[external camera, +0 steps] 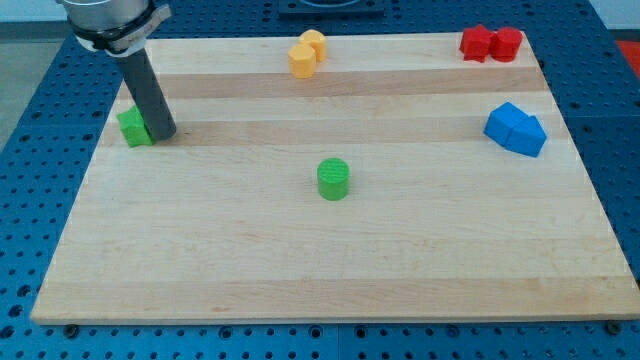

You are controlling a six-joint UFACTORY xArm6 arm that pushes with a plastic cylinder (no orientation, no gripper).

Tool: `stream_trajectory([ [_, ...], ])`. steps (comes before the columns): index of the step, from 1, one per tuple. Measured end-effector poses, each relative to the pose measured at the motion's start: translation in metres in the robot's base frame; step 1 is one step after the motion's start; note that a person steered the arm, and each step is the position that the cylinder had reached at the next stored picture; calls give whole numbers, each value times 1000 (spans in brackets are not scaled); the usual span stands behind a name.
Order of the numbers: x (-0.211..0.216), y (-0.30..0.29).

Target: Push the green circle towards the bottom left of the board

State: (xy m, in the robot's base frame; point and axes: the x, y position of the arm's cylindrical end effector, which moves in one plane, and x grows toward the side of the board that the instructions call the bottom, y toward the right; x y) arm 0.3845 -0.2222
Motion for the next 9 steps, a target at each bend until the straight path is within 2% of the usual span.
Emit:
stream_trajectory([
  [2, -41, 46],
  [3, -34, 108],
  [4, -14, 183],
  [5, 30, 255],
  [6, 77, 290],
  [7, 83, 257],
  [9, 83, 113],
])
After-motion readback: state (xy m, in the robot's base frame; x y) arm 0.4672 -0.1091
